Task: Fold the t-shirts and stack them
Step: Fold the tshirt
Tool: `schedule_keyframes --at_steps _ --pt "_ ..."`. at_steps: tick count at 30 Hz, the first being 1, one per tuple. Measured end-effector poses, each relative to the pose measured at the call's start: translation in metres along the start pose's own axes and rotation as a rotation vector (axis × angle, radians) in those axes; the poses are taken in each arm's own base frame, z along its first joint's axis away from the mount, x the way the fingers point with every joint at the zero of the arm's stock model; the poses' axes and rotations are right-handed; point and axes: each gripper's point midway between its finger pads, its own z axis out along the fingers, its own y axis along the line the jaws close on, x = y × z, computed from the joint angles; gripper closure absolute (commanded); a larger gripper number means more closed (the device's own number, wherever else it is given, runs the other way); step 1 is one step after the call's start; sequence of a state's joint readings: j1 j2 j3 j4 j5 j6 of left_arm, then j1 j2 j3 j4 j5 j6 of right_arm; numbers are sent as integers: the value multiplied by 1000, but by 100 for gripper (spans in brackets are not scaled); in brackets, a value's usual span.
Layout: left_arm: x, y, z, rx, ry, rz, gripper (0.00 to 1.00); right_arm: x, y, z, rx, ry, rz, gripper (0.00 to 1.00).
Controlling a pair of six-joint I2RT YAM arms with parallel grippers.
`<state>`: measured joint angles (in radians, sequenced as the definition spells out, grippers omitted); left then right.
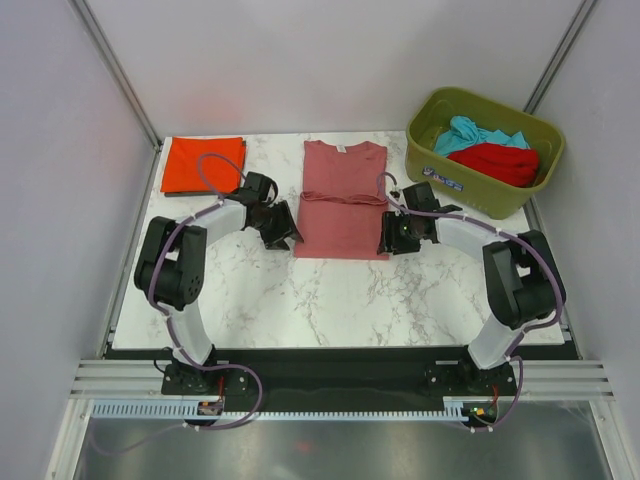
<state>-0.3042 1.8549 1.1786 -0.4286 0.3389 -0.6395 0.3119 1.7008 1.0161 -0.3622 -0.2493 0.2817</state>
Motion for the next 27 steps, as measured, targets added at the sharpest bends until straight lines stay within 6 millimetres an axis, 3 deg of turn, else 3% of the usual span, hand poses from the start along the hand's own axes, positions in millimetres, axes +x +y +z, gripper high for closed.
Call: schedule_keyframes --at_steps 7,10,11,13,14,17,21,27 --pt "3 6 12 -3 21 11 55 5 -2 9 -39 20 5 47" --pt "4 4 16 12 31 18 74 6 -2 11 -55 19 9 50" --pt "4 4 18 17 36 20 84 6 -2 11 -58 17 9 59" --pt "7 3 20 26 50 23 92 7 -2 12 -62 15 11 73" --pt "8 3 20 30 54 25 98 8 -2 13 -64 15 14 87" --pt "12 1 21 42 57 27 98 13 -2 15 -68 22 28 100" --pt "31 8 13 41 64 15 98 22 -3 11 -70 16 53 100" --pt "78 14 -5 29 104 26 98 60 -3 -14 -64 19 89 99"
